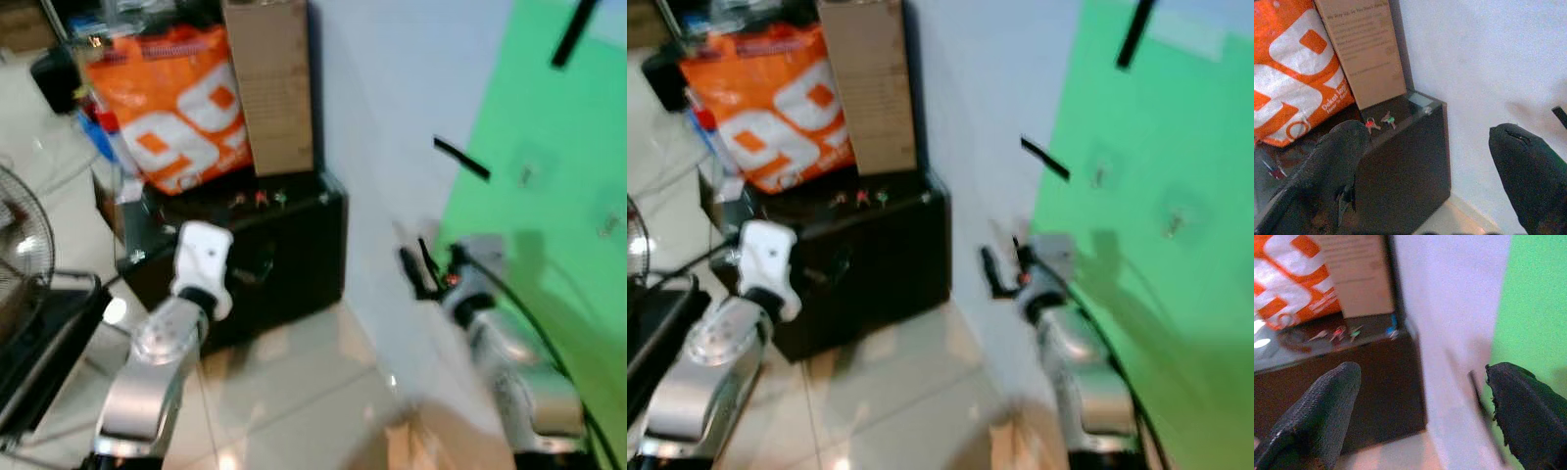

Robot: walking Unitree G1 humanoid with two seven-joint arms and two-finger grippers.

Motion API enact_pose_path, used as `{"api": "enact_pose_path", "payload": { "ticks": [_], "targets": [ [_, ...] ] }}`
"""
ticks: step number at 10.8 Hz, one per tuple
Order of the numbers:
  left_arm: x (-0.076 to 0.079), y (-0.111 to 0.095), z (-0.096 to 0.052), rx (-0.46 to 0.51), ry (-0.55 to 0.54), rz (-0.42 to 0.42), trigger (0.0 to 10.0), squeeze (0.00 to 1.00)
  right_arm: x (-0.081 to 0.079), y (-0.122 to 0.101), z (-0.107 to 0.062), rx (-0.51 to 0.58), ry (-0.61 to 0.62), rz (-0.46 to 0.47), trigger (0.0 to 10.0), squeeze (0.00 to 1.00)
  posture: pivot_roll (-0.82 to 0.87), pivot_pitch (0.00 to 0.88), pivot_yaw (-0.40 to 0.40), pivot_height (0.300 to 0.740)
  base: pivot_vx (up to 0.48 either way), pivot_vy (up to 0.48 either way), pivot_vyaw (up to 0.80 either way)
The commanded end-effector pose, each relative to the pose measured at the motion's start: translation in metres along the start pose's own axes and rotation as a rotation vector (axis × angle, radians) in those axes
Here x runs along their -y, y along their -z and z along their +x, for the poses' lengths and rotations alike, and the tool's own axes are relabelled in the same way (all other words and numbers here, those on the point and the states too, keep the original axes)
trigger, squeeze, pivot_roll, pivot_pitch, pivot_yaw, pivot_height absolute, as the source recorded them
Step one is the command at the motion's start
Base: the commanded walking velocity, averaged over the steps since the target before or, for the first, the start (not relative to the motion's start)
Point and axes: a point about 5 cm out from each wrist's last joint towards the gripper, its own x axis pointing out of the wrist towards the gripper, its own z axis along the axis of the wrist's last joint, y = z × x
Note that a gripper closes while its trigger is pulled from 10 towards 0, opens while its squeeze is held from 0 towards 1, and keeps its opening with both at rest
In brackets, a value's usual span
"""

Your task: Hang keys on a hook

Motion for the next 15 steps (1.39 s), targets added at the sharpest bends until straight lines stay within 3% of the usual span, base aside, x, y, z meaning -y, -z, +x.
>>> {"api": "enact_pose_path", "payload": {
  "ticks": [1, 6, 9, 15],
  "targets": [
    [-0.0090, -0.0019, -0.0032, 0.007, -0.032, 0.016, 10.0, 0.11, -0.0113, -0.0056, 0.0032, 0.023, -0.051, -0.012, 10.0, 1.00, 0.05, 0.000, 0.027, 0.740, 0.382, 0.000, 0.00],
    [-0.0088, -0.0018, -0.0041, 0.011, -0.045, 0.014, 10.0, 0.11, -0.0129, -0.0075, 0.0051, 0.027, -0.066, -0.036, 10.0, 1.00, 0.06, 0.000, 0.011, 0.740, 0.389, 0.000, 0.00],
    [-0.0090, -0.0024, -0.0032, 0.013, -0.049, 0.013, 10.0, 0.12, -0.0135, -0.0087, 0.0062, 0.029, -0.073, -0.045, 10.0, 1.00, 0.06, 0.000, 0.008, 0.740, 0.388, 0.000, 0.80],
    [-0.0090, -0.0034, -0.0019, 0.017, -0.055, 0.012, 10.0, 0.12, -0.0102, -0.0105, 0.0075, 0.032, -0.055, -0.055, 10.0, 1.00, 0.06, 0.000, 0.006, 0.740, 0.389, 0.000, 0.00]
  ]
}}
